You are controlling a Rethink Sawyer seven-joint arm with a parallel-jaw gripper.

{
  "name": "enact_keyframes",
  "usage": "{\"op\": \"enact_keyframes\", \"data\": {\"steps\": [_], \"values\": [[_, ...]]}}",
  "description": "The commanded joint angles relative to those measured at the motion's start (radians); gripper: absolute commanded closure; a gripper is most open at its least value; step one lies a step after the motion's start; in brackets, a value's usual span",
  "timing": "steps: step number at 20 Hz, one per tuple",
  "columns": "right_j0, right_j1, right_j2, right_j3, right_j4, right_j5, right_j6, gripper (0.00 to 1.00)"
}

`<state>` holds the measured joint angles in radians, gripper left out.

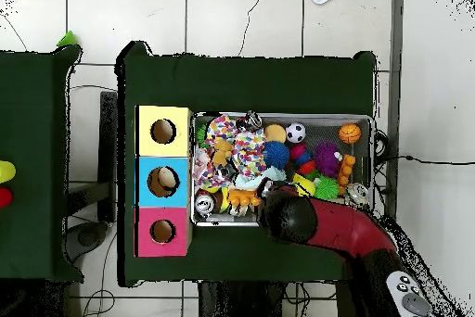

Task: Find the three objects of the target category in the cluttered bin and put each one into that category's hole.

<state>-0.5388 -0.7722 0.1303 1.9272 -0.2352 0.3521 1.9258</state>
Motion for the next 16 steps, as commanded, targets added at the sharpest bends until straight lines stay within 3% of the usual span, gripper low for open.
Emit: {"op": "enact_keyframes", "data": {"steps": [1, 6, 16], "values": [[-0.041, -0.053, 0.164, 0.011, 0.042, 0.195, -0.074, 0.00], [-0.054, -0.080, 0.198, 0.000, 0.067, 0.247, -0.059, 0.00], [-0.011, -0.039, 0.199, -0.058, 0.065, 0.234, 0.000, 0.00]]}}
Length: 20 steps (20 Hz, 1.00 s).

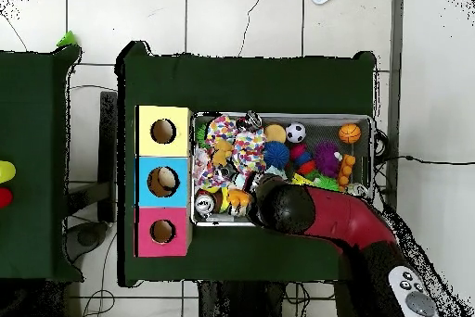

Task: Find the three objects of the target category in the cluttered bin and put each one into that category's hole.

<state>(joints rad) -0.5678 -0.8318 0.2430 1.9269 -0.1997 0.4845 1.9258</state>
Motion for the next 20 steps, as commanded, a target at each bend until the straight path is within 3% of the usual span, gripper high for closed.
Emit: {"op": "enact_keyframes", "data": {"steps": [1, 11, 20], "values": [[0.016, 0.027, 0.082, -0.042, 0.024, 0.073, 0.008, 0.00], [0.034, 0.069, 0.071, -0.037, 0.020, -0.033, 0.058, 0.00], [0.045, 0.073, 0.077, -0.059, 0.038, -0.062, 0.082, 0.00]]}}
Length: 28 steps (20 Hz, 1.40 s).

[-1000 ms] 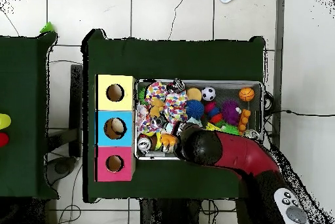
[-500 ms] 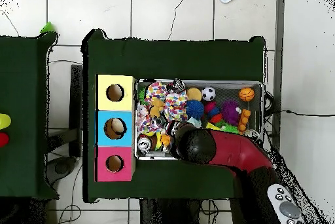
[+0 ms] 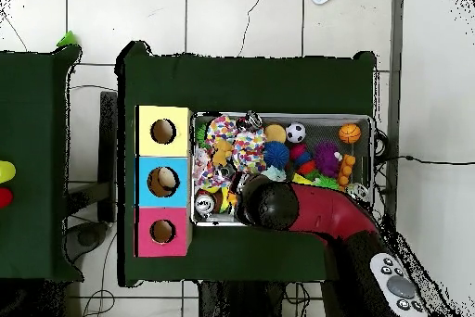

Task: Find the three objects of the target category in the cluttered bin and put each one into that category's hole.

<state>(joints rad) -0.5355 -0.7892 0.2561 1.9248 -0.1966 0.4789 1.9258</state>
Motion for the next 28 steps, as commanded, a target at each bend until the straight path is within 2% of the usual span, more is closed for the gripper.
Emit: {"op": "enact_keyframes", "data": {"steps": [1, 8, 19, 28], "values": [[0.015, 0.032, 0.065, -0.059, 0.043, -0.069, 0.093, 0.00], [0.010, 0.053, 0.092, -0.031, 0.093, -0.184, 0.141, 0.00], [-0.012, 0.067, 0.114, -0.050, 0.135, -0.190, 0.111, 0.00], [0.032, 0.107, 0.082, -0.090, 0.146, -0.213, 0.123, 0.00]]}}
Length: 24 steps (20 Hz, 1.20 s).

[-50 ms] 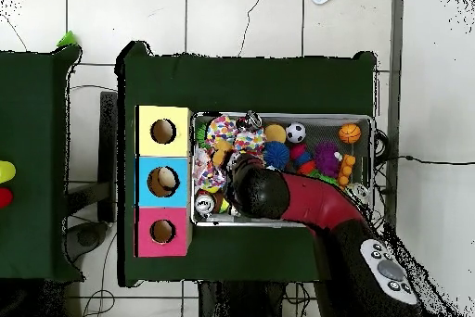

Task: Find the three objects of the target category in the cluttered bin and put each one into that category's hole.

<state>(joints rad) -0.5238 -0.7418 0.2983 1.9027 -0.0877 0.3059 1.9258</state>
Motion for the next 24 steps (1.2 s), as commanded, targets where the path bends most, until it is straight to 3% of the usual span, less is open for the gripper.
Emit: {"op": "enact_keyframes", "data": {"steps": [1, 16, 24], "values": [[0.025, 0.066, 0.036, -0.070, 0.035, -0.048, 0.126, 0.00], [0.082, 0.110, 0.014, -0.104, 0.072, -0.092, 0.160, 0.00], [0.109, 0.154, -0.045, -0.120, 0.012, -0.101, 0.111, 0.00]]}}
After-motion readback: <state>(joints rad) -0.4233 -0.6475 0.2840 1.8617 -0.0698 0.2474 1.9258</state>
